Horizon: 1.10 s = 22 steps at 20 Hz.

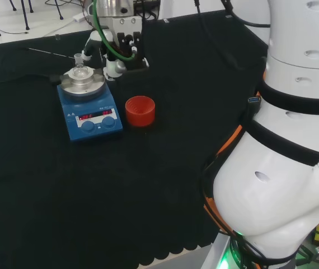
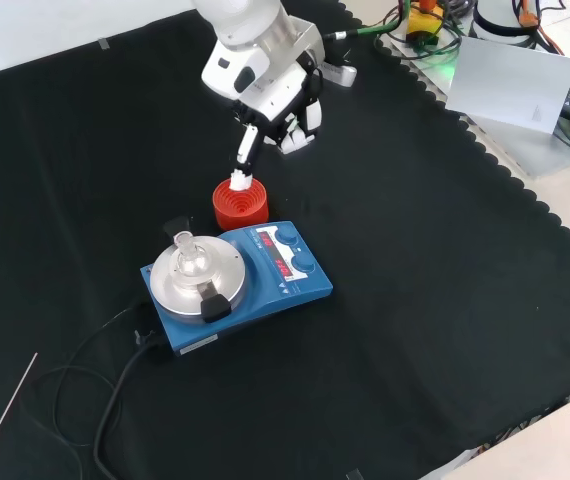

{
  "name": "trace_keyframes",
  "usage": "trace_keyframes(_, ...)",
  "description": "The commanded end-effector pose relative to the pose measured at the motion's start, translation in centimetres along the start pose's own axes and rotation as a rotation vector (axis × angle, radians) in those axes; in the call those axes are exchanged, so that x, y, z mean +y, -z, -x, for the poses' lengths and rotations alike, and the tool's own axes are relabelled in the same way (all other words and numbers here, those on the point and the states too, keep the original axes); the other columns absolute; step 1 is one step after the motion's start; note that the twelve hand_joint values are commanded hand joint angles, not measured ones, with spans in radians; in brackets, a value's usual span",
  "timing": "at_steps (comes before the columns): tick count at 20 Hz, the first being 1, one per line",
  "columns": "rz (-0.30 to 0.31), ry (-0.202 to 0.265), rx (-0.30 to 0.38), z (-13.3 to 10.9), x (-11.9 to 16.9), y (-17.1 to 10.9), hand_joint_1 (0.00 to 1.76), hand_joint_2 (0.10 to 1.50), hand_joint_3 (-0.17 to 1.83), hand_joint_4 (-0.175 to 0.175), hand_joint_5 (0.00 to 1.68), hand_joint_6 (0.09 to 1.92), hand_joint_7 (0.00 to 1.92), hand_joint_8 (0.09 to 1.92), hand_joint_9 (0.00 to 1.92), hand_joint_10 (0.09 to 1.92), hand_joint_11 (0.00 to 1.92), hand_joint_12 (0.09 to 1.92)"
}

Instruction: Turn on the heater.

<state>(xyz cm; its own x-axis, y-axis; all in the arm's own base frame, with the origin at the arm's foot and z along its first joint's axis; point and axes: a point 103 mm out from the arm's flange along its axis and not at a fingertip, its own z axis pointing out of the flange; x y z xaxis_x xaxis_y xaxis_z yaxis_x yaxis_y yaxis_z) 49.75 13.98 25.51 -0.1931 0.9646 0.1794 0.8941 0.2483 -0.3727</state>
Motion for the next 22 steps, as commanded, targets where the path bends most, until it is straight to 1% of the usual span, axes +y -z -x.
trace_keyframes(1, -0.228, -0.008, -0.104, -2.7, 0.0, -1.1, 1.68, 0.32, 1.45, -0.088, 0.49, 0.09, 1.9, 1.57, 1.92, 1.55, 1.82, 1.41)
trace_keyframes(4, -0.281, -0.016, -0.129, -3.2, 0.1, -1.4, 1.68, 0.31, 1.47, -0.088, 0.46, 0.09, 1.91, 1.58, 1.92, 1.56, 1.83, 1.42)
trace_keyframes(7, -0.368, -0.035, -0.155, -3.5, 0.2, -1.6, 1.68, 0.3, 1.49, -0.086, 0.45, 0.09, 1.92, 1.58, 1.92, 1.56, 1.83, 1.42)
trace_keyframes(9, -0.395, -0.038, -0.165, -3.8, 0.2, -1.6, 1.68, 0.29, 1.5, -0.086, 0.43, 0.09, 1.92, 1.58, 1.92, 1.56, 1.83, 1.42)
trace_keyframes(11, -0.435, -0.045, -0.181, -4.1, 0.2, -1.7, 1.68, 0.29, 1.5, -0.085, 0.41, 0.09, 1.92, 1.58, 1.92, 1.56, 1.83, 1.42)
trace_keyframes(13, -0.444, -0.052, -0.185, -4.2, 0.1, -1.7, 1.68, 0.29, 1.5, -0.084, 0.4, 0.09, 1.92, 1.57, 1.92, 1.56, 1.83, 1.42)
trace_keyframes(16, -0.473, -0.061, -0.198, -4.2, -0.2, -1.6, 1.68, 0.29, 1.51, -0.083, 0.38, 0.09, 1.92, 1.57, 1.92, 1.56, 1.83, 1.42)
trace_keyframes(22, -0.469, -0.049, -0.208, -4.6, -1.7, -1.7, 1.67, 0.29, 1.52, -0.083, 0.37, 0.09, 1.92, 1.57, 1.92, 1.56, 1.83, 1.41)
